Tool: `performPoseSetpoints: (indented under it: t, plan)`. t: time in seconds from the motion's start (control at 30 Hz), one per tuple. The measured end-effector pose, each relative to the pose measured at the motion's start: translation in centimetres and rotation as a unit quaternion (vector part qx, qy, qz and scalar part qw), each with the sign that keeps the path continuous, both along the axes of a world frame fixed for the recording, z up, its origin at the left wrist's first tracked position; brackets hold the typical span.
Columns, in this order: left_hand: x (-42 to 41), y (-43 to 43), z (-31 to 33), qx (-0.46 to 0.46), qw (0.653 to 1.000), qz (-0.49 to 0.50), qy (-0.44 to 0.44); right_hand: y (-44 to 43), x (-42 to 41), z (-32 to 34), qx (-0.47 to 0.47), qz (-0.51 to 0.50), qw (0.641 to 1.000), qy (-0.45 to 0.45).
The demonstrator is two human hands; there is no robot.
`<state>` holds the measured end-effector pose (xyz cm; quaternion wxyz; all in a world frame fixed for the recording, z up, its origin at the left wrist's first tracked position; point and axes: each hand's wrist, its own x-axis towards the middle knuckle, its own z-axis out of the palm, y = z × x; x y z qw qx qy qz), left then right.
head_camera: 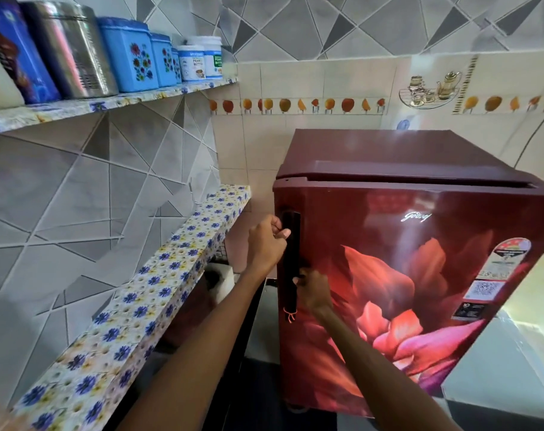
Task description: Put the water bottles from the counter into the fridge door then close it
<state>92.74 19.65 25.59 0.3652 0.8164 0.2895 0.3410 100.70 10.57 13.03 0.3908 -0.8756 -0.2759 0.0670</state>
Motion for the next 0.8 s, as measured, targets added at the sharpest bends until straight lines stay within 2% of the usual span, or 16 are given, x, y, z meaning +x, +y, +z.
performPoseSetpoints:
  t: [0.3,0.37,0.53,0.67,0.8]
  plan:
    - [-0.3,0.4,1.2,0.034,0.999,0.014,0.037,0.4,-1.0,2.8,-0.017,-0.041,0.999,0.005]
    - [-1.3,0.3,1.3,0.023,0.999,0.0,0.04,-0.4,-1.8,3.9,0.017,-0.046,0.999,0.007]
    - [-6.4,-1.9,0.2,-0.021,0.998,-0.055,-0.018,-4.8,-4.8,6.6,0.12,-0.023,0.992,0.019]
    - [-12.2,-5.0,-1.3,-0.084,0.99,-0.112,-0.029,-10.0,-8.9,8.8,0.222,0.036,0.97,0.091]
    - [-18.6,-10.2,-1.9,-0.129,0.985,-0.096,-0.055,-15.6,-13.9,10.3,0.27,0.101,0.949,0.125]
